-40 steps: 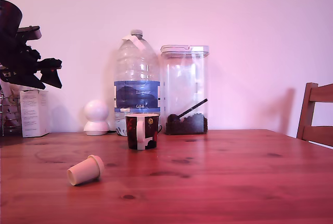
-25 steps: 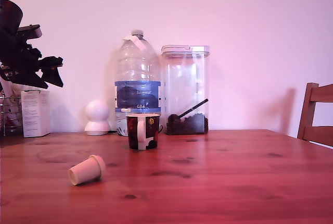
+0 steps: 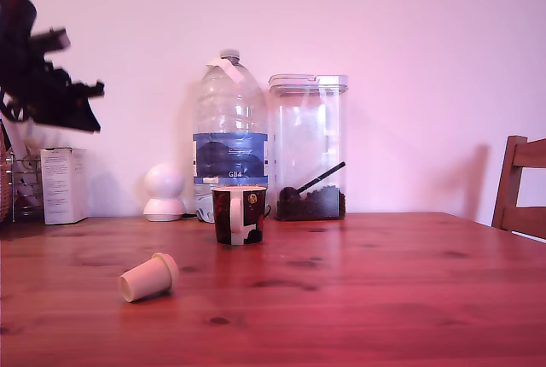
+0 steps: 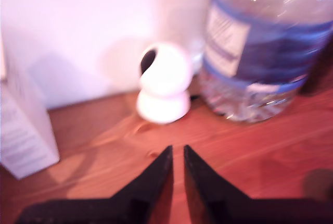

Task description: Pick up the coffee capsules from the table one by one and drop them inside the nearest coffee cup

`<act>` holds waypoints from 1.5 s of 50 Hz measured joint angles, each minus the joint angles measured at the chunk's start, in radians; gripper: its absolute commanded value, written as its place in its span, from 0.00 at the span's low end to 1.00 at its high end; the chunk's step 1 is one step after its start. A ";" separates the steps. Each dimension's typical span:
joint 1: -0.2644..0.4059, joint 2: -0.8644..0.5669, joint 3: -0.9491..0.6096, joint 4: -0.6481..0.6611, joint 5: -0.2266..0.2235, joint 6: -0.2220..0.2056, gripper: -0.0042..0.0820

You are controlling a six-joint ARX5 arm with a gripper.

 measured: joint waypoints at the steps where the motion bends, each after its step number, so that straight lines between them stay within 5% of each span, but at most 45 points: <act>1: -0.002 -0.014 -0.013 0.008 0.003 0.001 0.09; 16: -0.009 -0.217 -0.239 0.105 0.114 0.029 0.07; 43: -0.019 -0.505 -0.632 0.178 0.165 0.035 0.07; 75: -0.171 -0.776 -1.051 0.247 0.157 -0.095 0.07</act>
